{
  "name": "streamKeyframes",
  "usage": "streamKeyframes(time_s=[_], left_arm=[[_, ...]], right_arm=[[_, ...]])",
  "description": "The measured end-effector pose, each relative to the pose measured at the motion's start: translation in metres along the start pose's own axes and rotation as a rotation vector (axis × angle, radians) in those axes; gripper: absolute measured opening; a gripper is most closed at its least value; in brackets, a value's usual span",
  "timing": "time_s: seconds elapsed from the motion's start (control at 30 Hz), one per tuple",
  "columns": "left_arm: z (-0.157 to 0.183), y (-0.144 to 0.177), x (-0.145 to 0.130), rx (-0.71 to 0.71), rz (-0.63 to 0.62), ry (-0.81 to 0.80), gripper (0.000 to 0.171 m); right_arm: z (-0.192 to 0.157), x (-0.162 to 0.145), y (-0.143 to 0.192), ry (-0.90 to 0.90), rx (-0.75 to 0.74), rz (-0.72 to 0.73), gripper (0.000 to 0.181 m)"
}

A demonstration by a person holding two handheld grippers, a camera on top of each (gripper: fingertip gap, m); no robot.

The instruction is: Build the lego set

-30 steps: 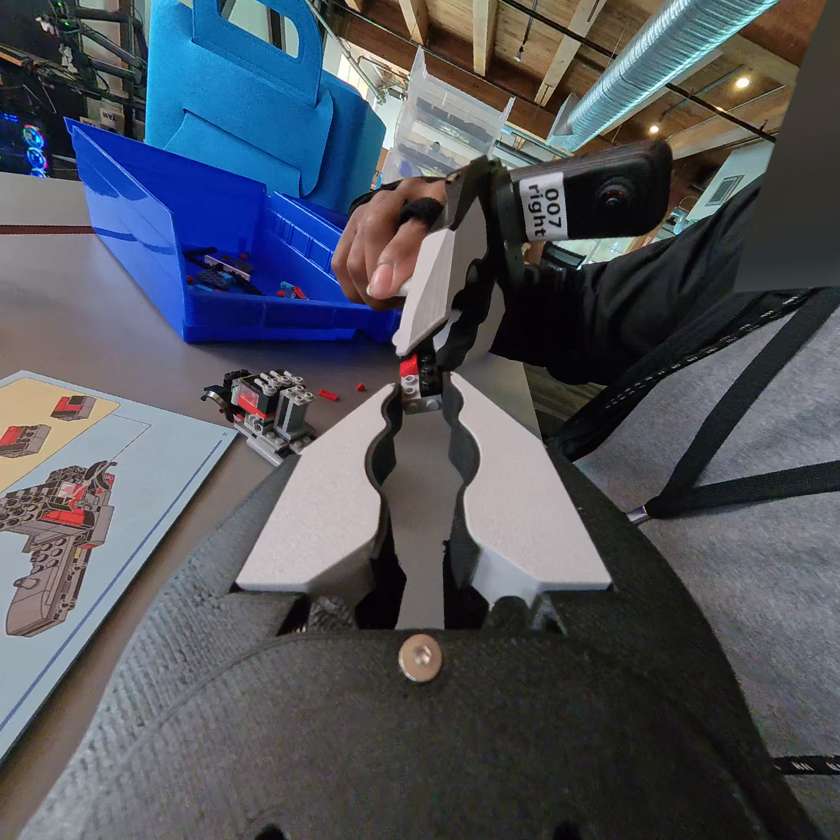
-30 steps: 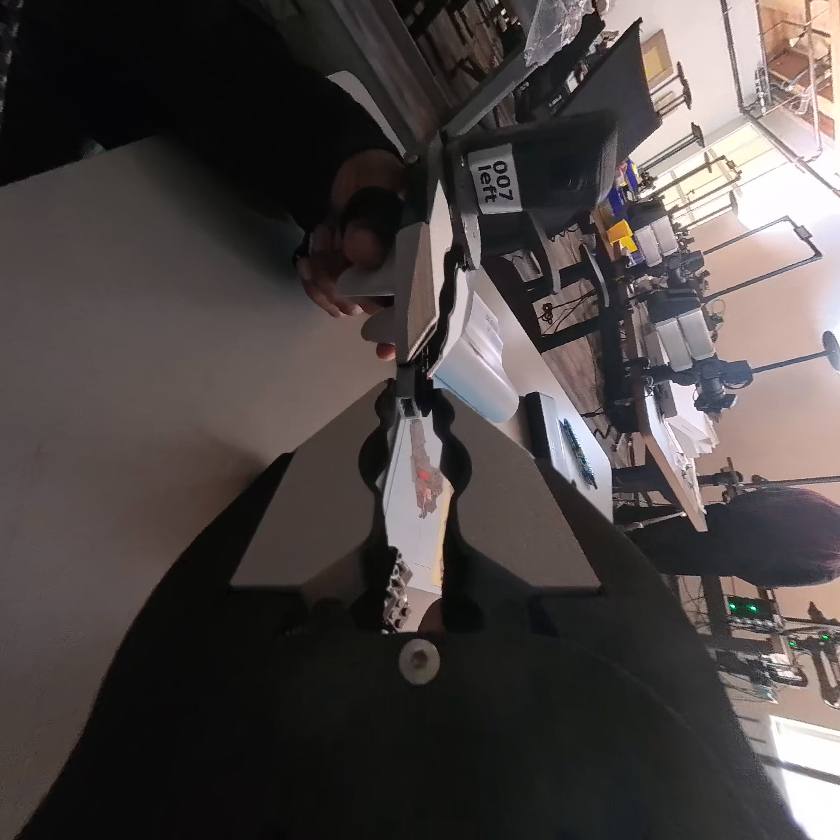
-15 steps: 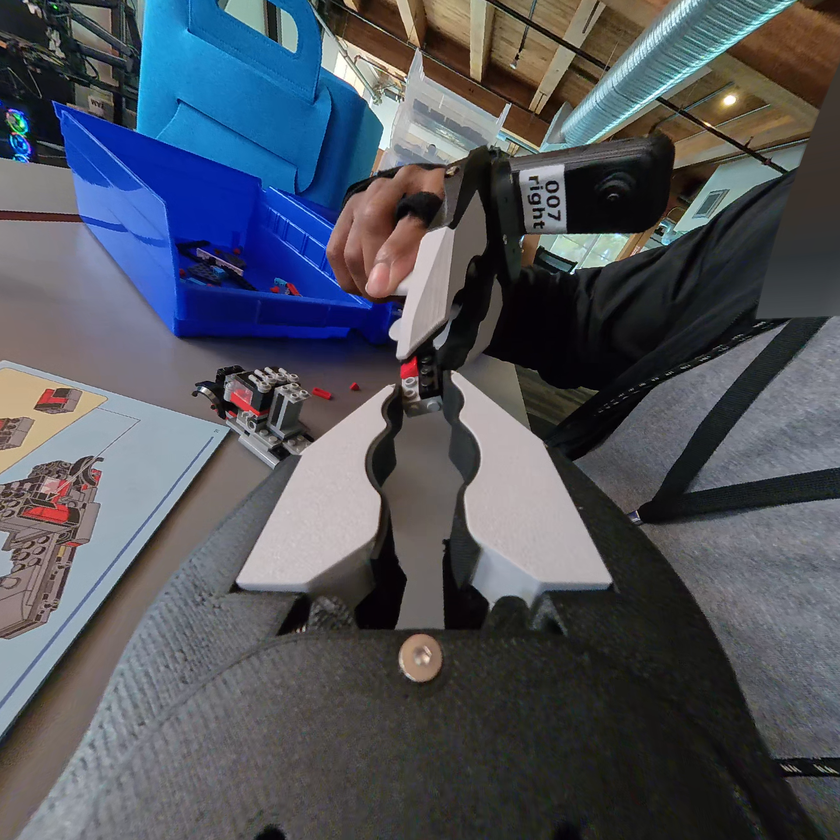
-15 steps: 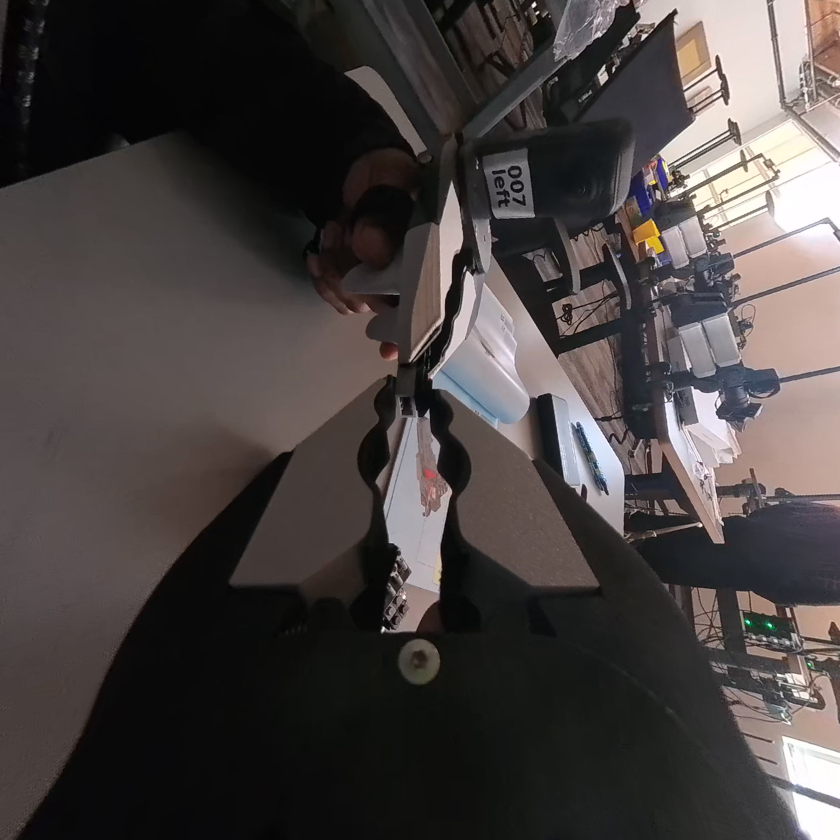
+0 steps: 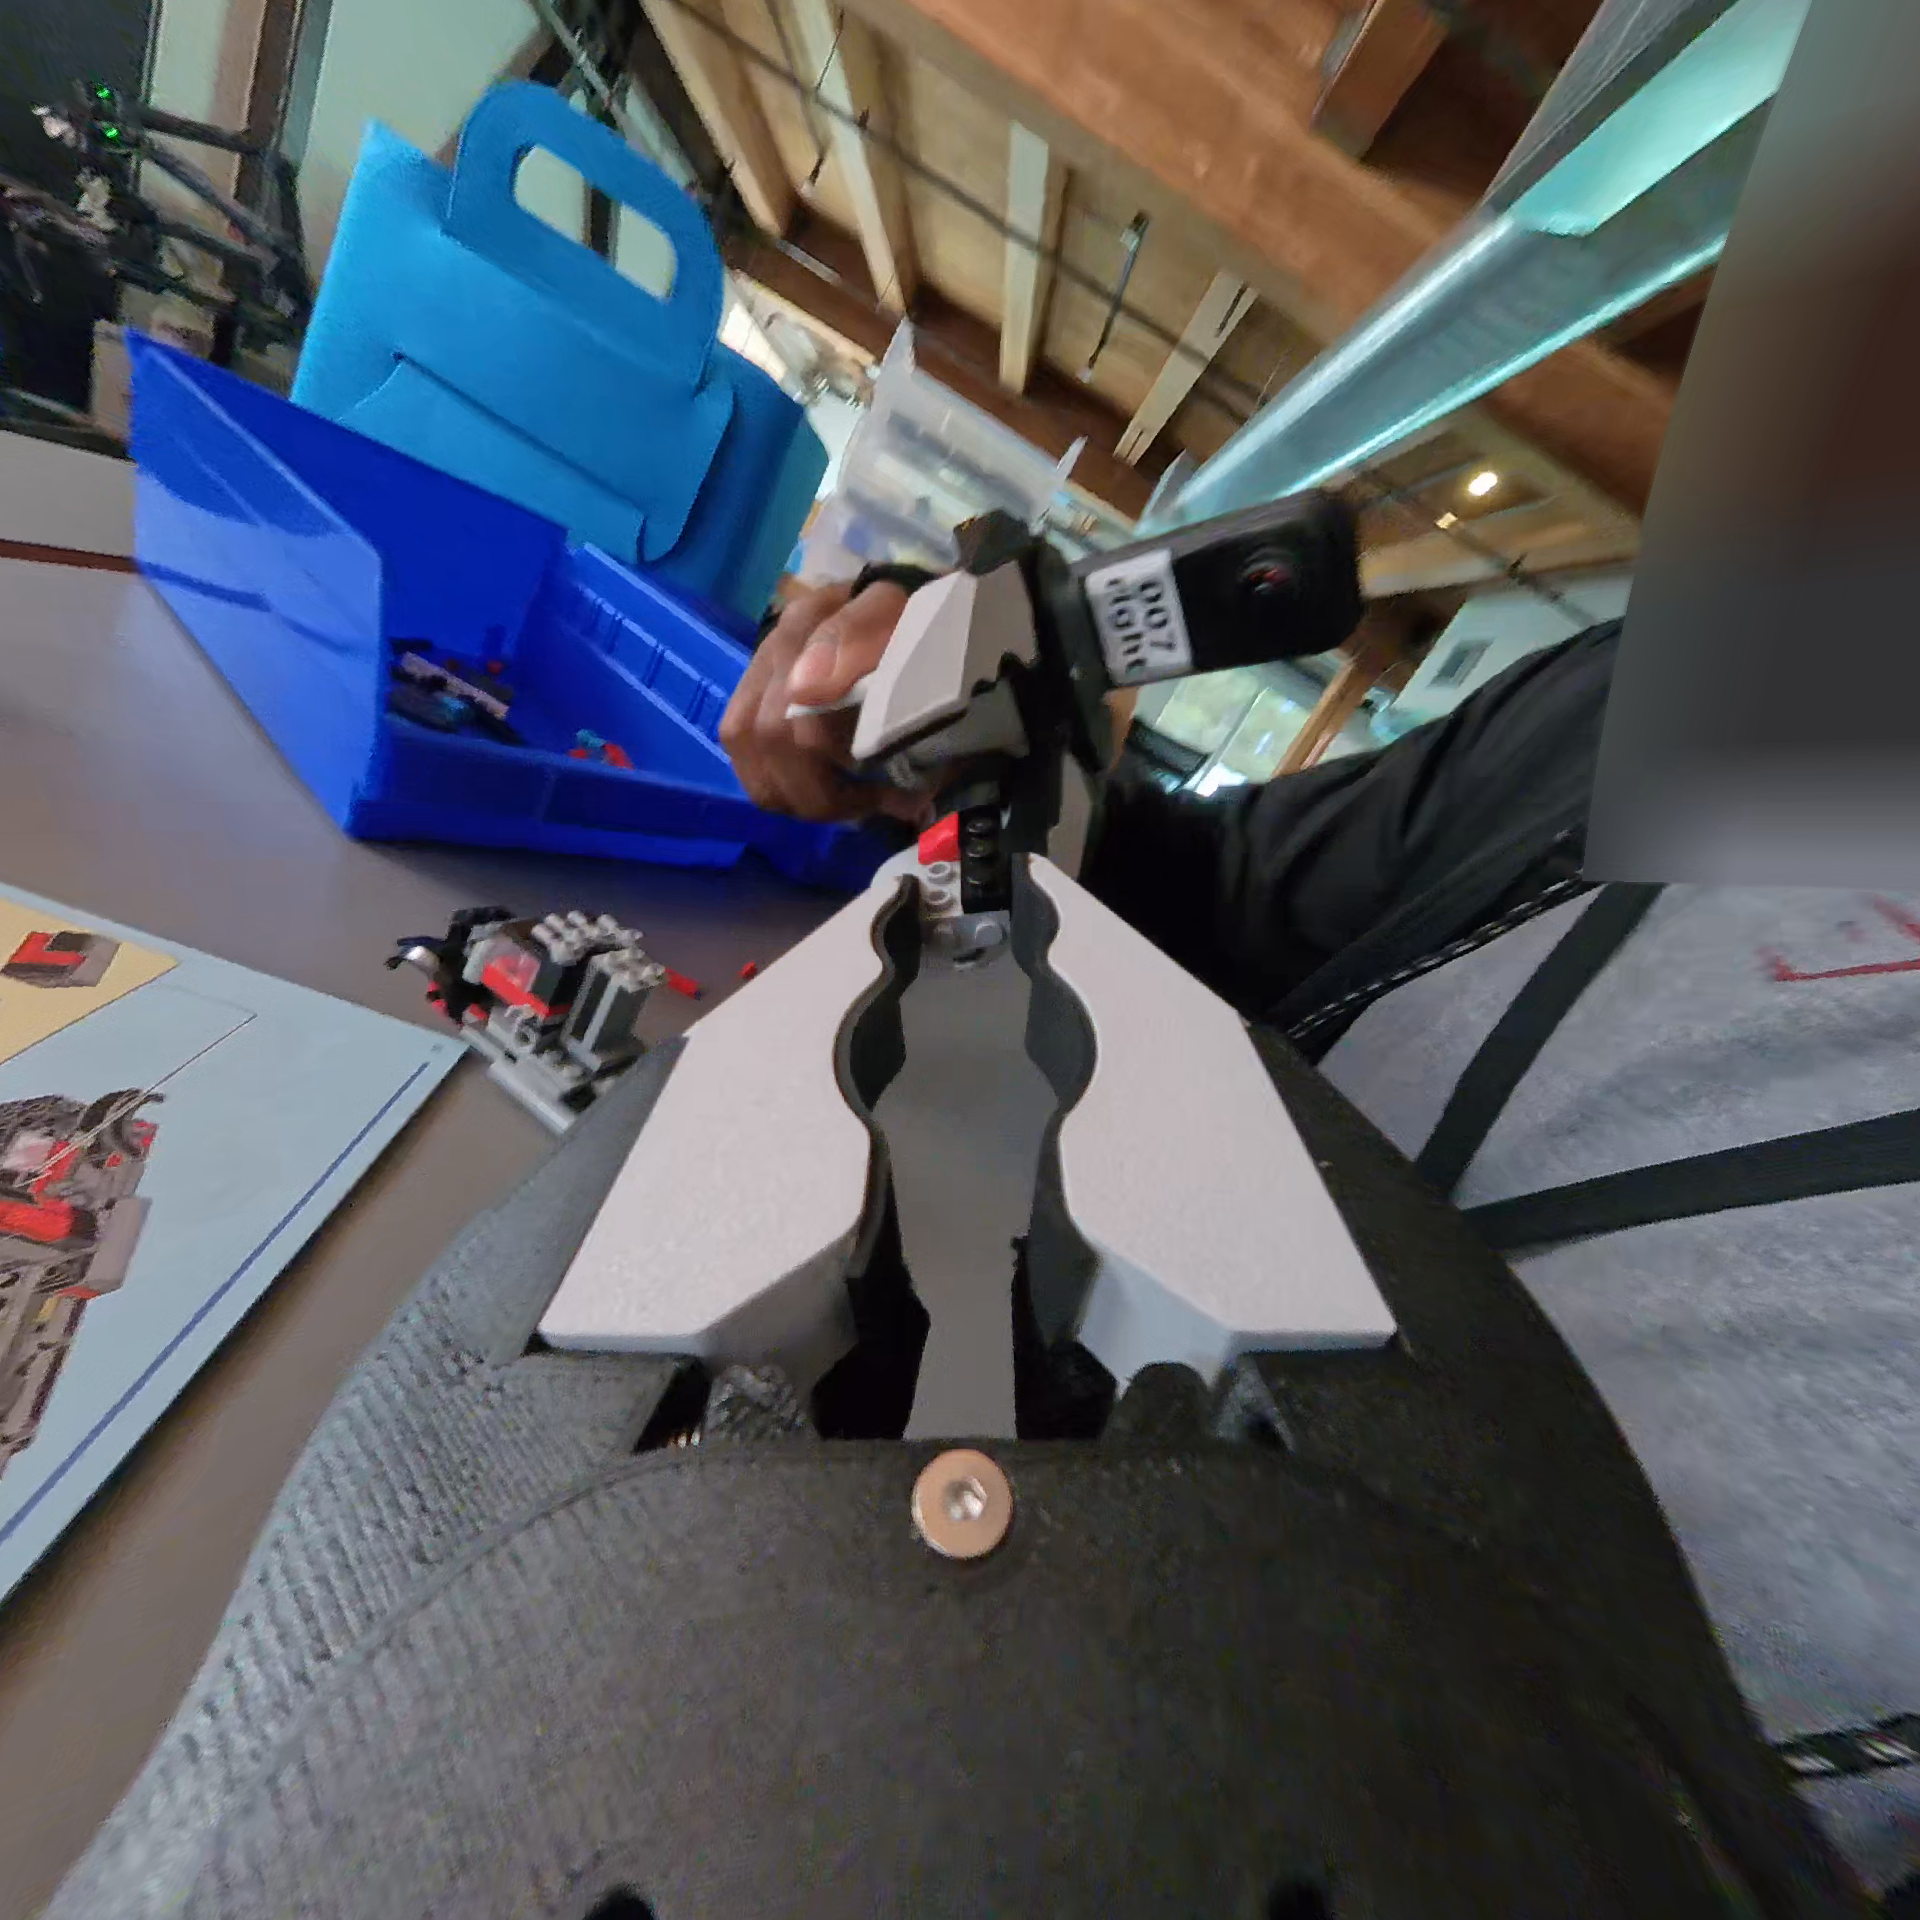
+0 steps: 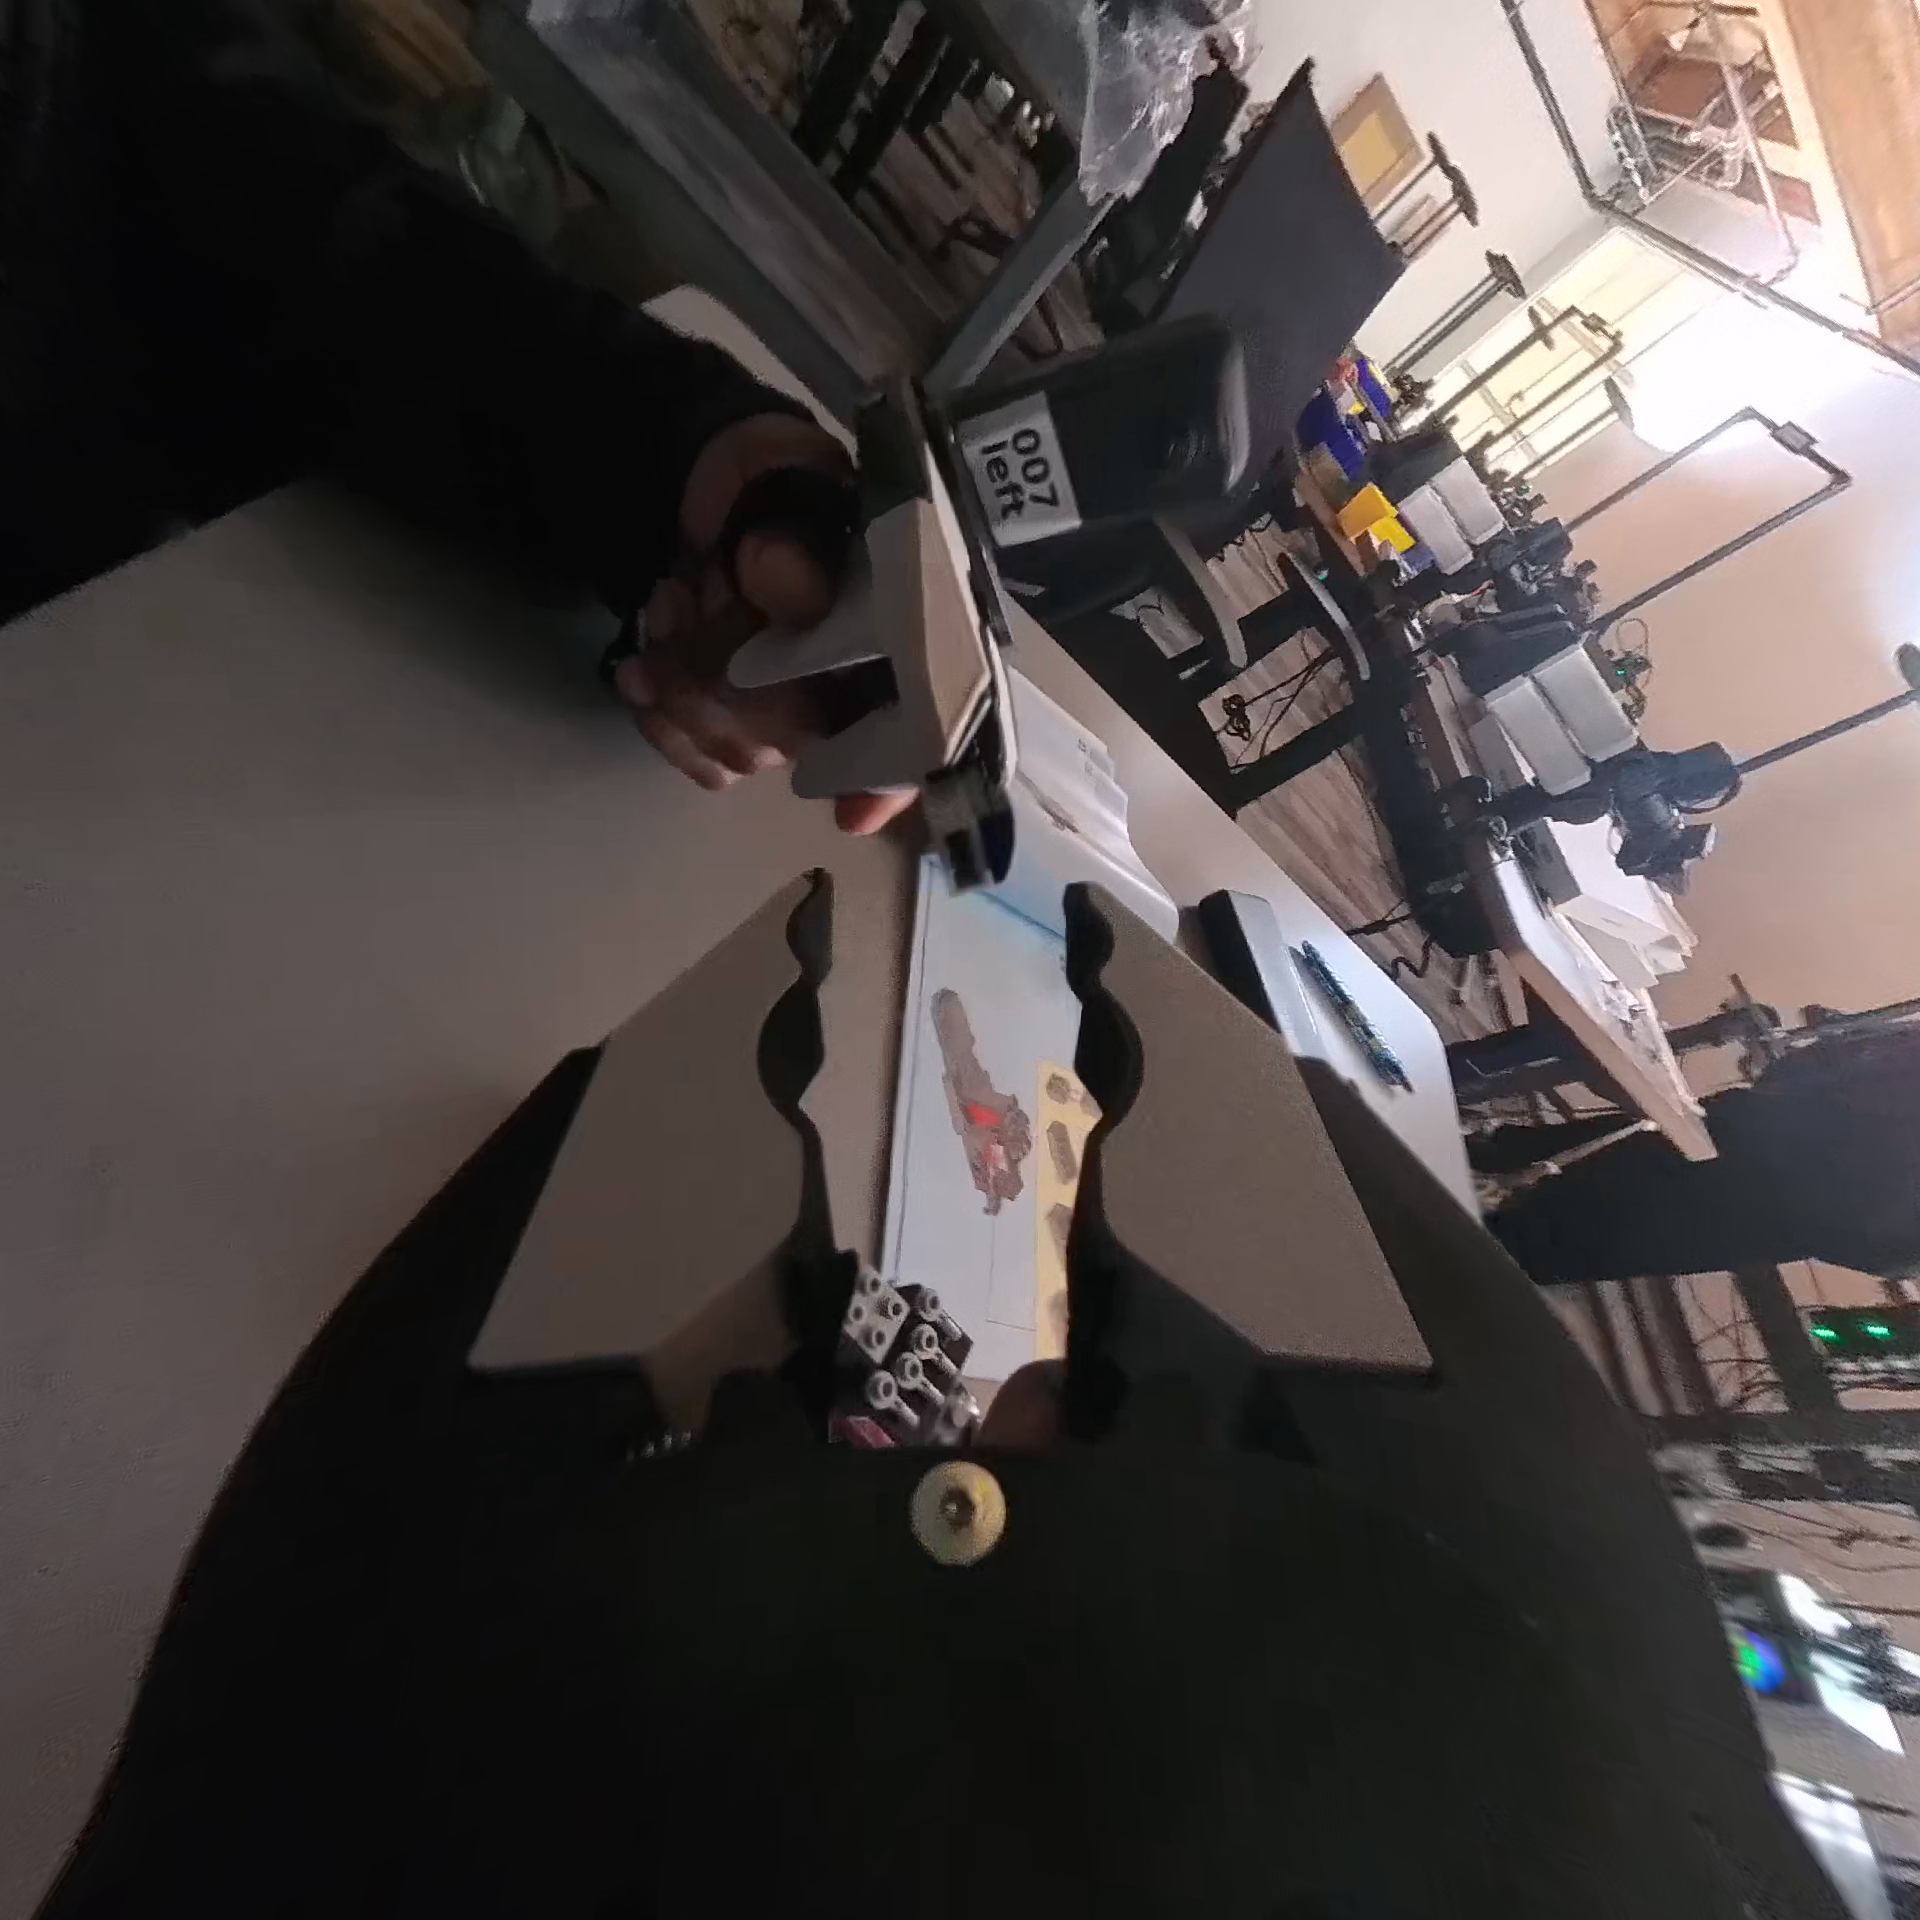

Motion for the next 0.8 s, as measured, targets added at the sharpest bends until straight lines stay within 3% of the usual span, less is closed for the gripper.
streamKeyframes(time_s=[0.13,0.47,0.8], left_arm=[[0.011,0.006,0.009,-0.126,0.076,0.061,0.017],[0.022,0.011,0.016,-0.277,0.136,0.144,0.017],[0.020,0.009,0.012,-0.322,0.124,0.232,0.017]], right_arm=[[0.003,0.009,0.002,-0.070,0.004,0.066,0.038],[0.013,0.038,0.005,-0.122,0.021,0.207,0.028],[0.011,0.043,0.001,-0.133,0.081,0.230,0.020]])
Point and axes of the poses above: each gripper's, where its closed fingertips meet, y back along the fingers, x out of its top, z = x × y across the jaws, the point moved 1 cm from there along y, back along the fingers, and after that the axes turned 11 degrees about -z, right-handed, at the moved point
